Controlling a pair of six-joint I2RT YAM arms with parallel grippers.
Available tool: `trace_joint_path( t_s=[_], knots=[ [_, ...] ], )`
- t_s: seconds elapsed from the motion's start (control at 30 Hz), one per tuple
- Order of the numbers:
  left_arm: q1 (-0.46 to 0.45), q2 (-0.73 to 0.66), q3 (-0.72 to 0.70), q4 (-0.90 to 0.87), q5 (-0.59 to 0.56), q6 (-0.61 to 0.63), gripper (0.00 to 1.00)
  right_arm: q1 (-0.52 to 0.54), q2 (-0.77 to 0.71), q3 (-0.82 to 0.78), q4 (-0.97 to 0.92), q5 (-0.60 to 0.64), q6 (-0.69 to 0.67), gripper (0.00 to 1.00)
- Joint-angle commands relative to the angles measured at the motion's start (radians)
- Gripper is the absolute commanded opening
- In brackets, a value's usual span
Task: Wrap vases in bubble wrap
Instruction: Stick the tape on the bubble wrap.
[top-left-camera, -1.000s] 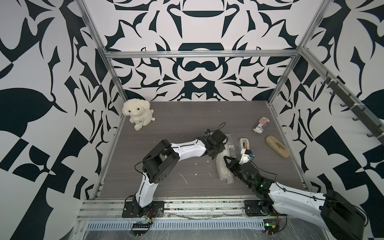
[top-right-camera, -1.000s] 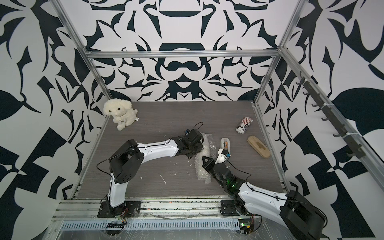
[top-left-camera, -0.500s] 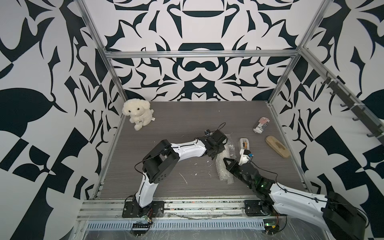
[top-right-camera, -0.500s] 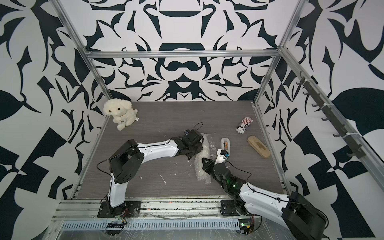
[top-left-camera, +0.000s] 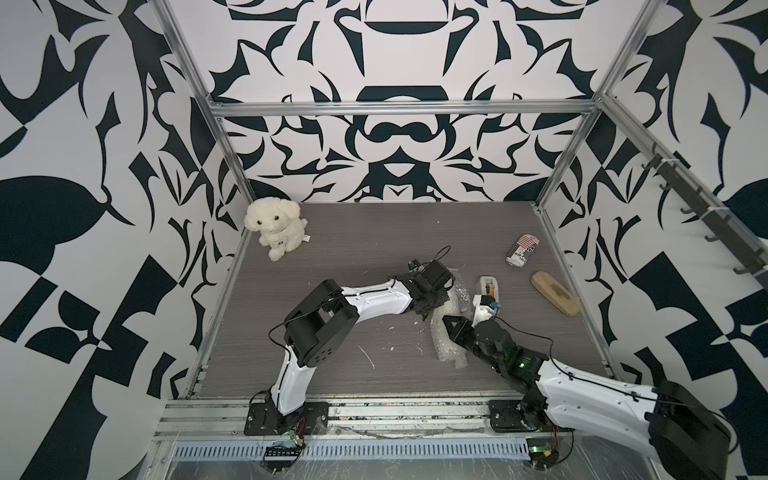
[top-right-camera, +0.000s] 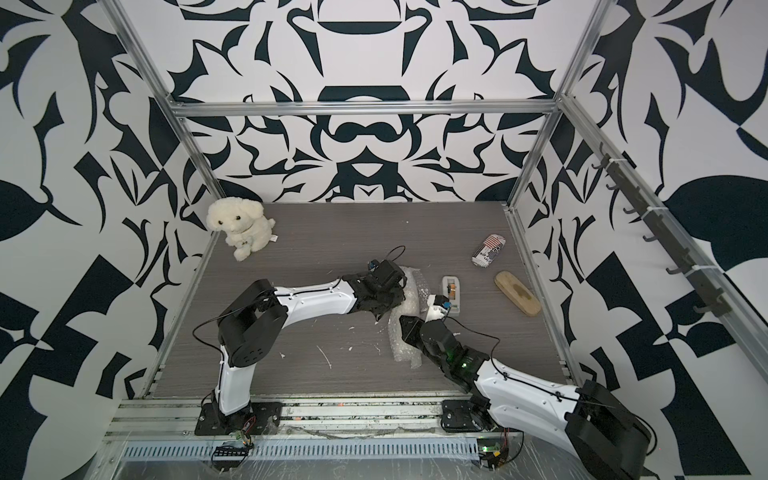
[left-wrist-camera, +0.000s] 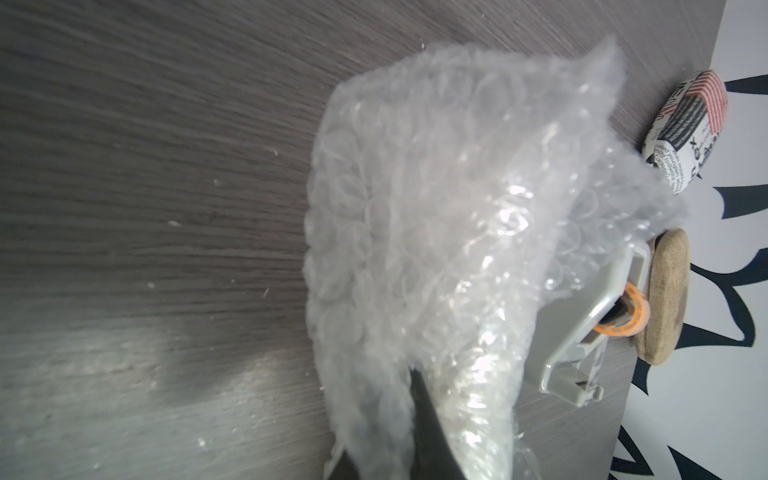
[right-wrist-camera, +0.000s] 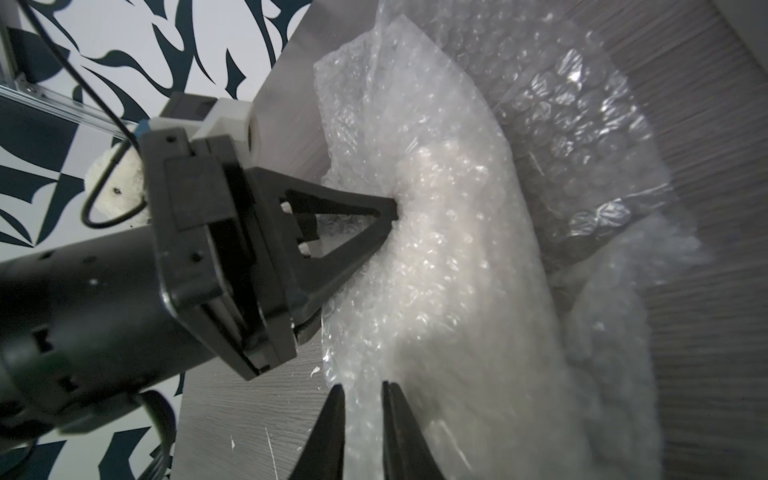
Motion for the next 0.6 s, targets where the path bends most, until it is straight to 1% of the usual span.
trace_joint_path(
  t_s=[0.0, 0.17, 0.2, 0.3, 0.4, 0.43, 0.5, 0.57],
  knots=[
    [-0.008, 0.023, -0.046, -0.104, 0.005, -0.005, 0.11, 0.006, 0.034, 0.000, -0.180, -0.006, -0.047, 0.21],
    [-0.009, 0.025, -0.047, -0.102, 0.004, -0.005, 0.10, 0.014, 0.088, 0.053, -0.241, -0.006, -0.080, 0.21],
    [-0.008, 0.025, -0.046, -0.103, 0.004, -0.005, 0.10, 0.018, 0.105, 0.065, -0.254, -0.042, -0.088, 0.22],
    [-0.008, 0.026, -0.044, -0.106, 0.002, -0.004, 0.10, 0.028, 0.158, 0.093, -0.277, -0.054, -0.105, 0.22],
    [-0.008, 0.026, -0.041, -0.114, -0.002, -0.004, 0.10, 0.045, 0.204, 0.129, -0.346, -0.026, -0.110, 0.22],
    [-0.008, 0.028, -0.039, -0.115, -0.002, -0.005, 0.10, 0.054, 0.213, 0.139, -0.360, 0.003, -0.120, 0.22],
    [-0.008, 0.029, -0.036, -0.115, -0.001, -0.005, 0.10, 0.083, 0.219, 0.154, -0.373, 0.051, -0.136, 0.22],
    [-0.008, 0.032, -0.037, -0.113, 0.001, -0.005, 0.10, 0.094, 0.210, 0.163, -0.368, 0.065, -0.157, 0.22]
  ],
)
